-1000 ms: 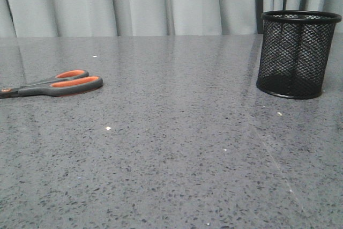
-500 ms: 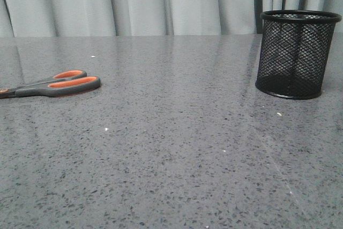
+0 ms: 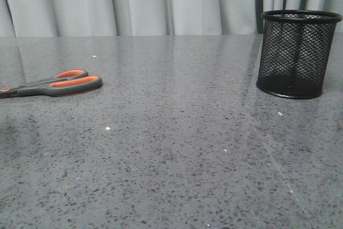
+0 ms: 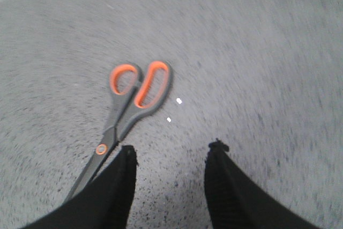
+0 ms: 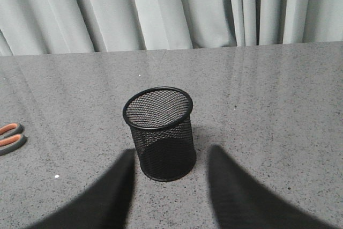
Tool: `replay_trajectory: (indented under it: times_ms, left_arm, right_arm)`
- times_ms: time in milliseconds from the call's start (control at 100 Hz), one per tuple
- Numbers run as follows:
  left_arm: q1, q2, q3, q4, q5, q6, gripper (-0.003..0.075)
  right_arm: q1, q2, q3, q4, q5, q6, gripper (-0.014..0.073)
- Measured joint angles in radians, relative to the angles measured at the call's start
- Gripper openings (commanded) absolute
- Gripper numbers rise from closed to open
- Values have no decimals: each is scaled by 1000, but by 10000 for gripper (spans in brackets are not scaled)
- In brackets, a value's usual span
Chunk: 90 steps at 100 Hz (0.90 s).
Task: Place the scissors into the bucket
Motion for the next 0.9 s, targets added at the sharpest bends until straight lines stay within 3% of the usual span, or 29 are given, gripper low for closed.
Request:
replay_trajectory:
  times_ms: [50, 190, 470, 660, 900]
  left_arm:
    - [-39, 66, -55, 72, 37, 5, 370]
    - [-139, 246, -203, 245, 82, 9, 523]
    - [-196, 523, -389, 365, 151, 9, 421]
    - [-196, 652, -428, 404, 195, 11, 421]
    - [-196, 677, -449, 556, 172, 12, 421]
  right_arm:
    - [0, 0, -1, 0, 2, 0, 537]
    - [0, 0, -1, 0, 4, -2, 519]
    - [43, 0, -1, 0, 4, -6, 519]
    - [65, 0, -1, 0, 4, -6, 519]
    - [96, 0, -1, 0, 10, -6, 519]
